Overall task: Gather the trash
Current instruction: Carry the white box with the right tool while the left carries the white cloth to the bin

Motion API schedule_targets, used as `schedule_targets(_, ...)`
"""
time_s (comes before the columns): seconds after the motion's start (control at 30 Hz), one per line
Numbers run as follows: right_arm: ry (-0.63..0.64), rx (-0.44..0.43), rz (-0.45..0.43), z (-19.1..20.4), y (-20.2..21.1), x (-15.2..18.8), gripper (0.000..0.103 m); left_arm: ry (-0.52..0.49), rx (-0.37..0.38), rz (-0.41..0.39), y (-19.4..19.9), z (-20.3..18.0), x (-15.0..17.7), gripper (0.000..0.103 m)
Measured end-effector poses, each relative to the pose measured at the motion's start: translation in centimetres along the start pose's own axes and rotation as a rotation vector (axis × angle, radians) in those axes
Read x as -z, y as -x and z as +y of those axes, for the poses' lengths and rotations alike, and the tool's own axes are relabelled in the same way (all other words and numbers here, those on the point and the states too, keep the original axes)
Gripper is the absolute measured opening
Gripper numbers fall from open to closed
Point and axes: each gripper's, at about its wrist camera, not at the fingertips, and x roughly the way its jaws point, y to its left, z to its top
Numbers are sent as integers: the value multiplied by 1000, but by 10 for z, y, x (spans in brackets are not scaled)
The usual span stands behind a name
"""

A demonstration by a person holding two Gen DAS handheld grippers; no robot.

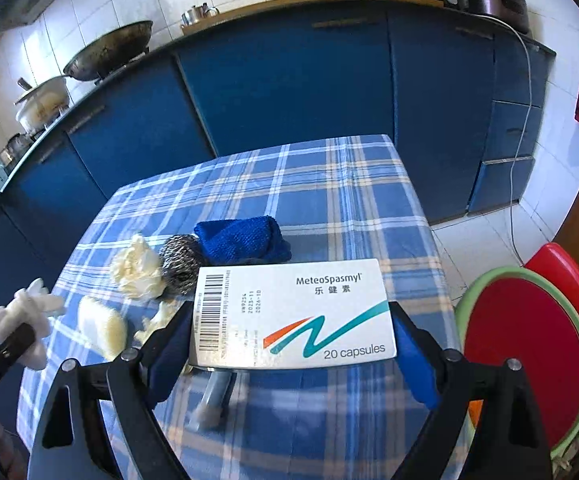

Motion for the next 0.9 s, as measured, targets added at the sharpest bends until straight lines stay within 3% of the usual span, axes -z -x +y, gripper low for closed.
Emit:
schedule_targets(0.37, -59, 14, -64, -29, 51, 13, 92, -75, 77, 29, -4, -43, 0, 19)
schedule_targets(0.9, -161, 136, -117, -101, 92, 32, 92, -200, 218, 98, -28, -132, 9, 19)
